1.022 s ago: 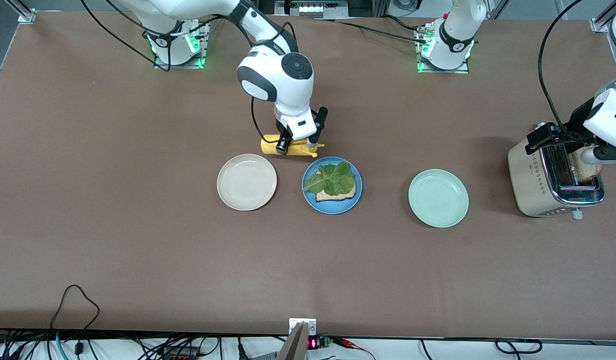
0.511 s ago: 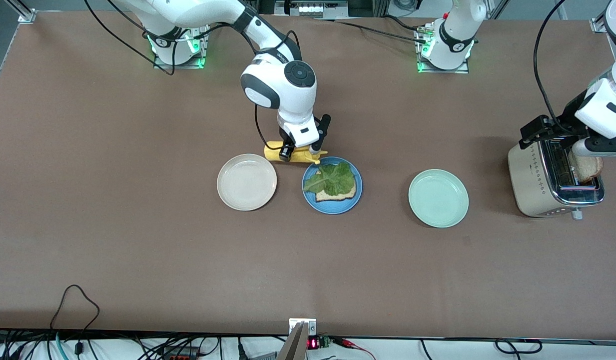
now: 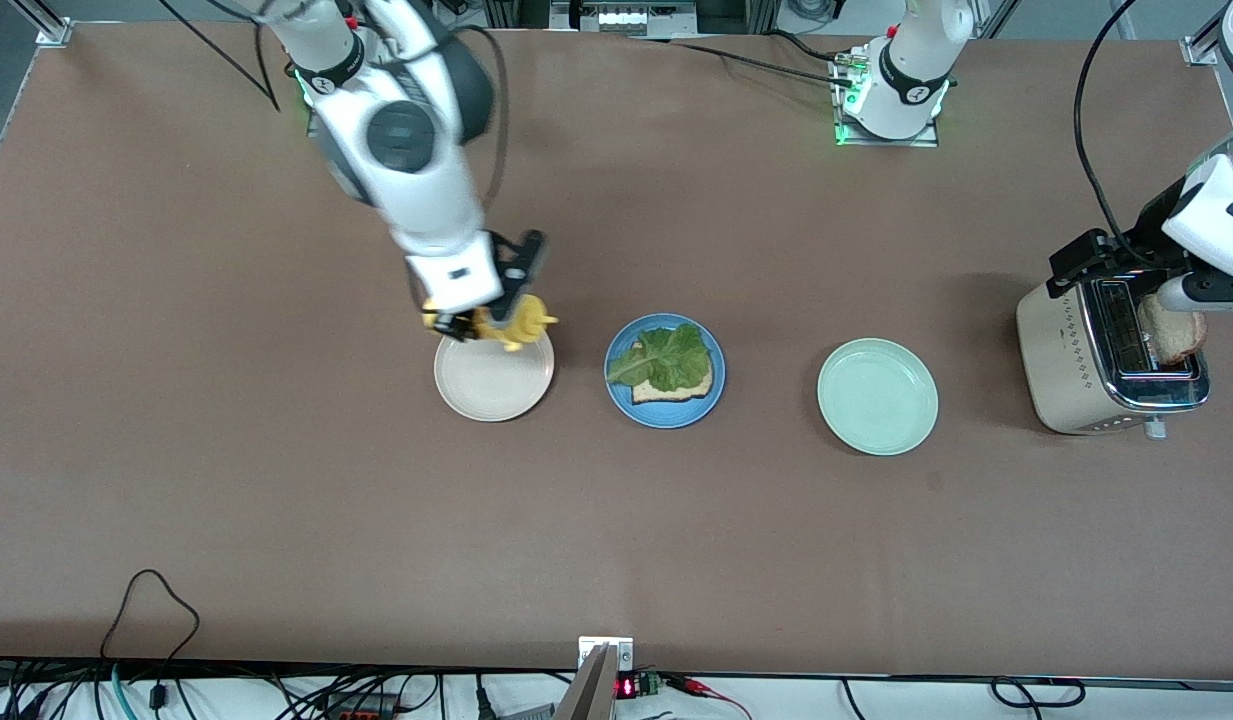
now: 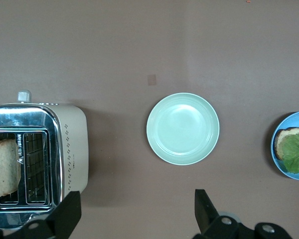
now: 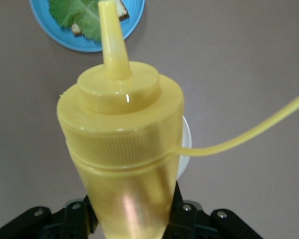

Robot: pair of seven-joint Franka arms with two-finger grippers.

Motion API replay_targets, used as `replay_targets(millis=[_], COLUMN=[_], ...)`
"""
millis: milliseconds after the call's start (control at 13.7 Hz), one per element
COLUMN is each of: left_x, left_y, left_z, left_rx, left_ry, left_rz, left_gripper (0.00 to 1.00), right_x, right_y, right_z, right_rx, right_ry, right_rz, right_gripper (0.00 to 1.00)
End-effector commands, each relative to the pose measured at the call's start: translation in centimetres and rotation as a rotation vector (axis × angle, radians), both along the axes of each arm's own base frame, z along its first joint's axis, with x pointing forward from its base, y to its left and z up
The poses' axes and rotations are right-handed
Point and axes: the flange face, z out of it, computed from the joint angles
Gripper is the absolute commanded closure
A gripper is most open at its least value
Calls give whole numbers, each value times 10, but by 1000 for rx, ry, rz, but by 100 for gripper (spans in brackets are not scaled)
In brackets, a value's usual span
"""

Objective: Make sandwich in blue plate with both arms
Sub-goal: 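Return the bottle to its spot while the left gripper grasps toast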

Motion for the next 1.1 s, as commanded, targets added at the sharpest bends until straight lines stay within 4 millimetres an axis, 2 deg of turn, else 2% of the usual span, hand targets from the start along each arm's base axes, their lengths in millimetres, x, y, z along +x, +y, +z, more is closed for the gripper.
replay_targets(millis=[0,146,292,365,438,511,584,657,803,949,1022], left_x=[16,20,19,18,24,32,36,40,45,43,41], left_y=[11,35,56,77,100,127,162,182,214,240,249], left_z=[-14,-12,-12,-14,-34,-43,-49,-59,-82,-99,-108], left_rx=[-16,-15,-14,-16,-23,-27,-31,-36,-46,-57,-62], left_ry=[27,22,19,18,49,55,58,64,80,96,106], left_rz=[0,38,76,111,147,184,218,199,112,90,89], left_gripper=[0,0,0,0,0,0,0,0,0,0,0], right_x=[1,5,9,9,9,9,7,6,1,-8,-11], right_y=[-87,-142,-201,-228,-249,-278,-307,-330,-380,-426,-436], right_z=[20,22,9,2,-5,-15,-28,-41,-77,-126,-145], right_rx=[102,203,297,348,397,437,473,518,607,690,738], right_ry=[24,29,22,18,11,-3,-17,-28,-54,-84,-107], right_rz=[61,130,190,227,253,278,311,350,391,399,416], right_gripper=[100,100,100,100,100,100,100,100,100,100,100])
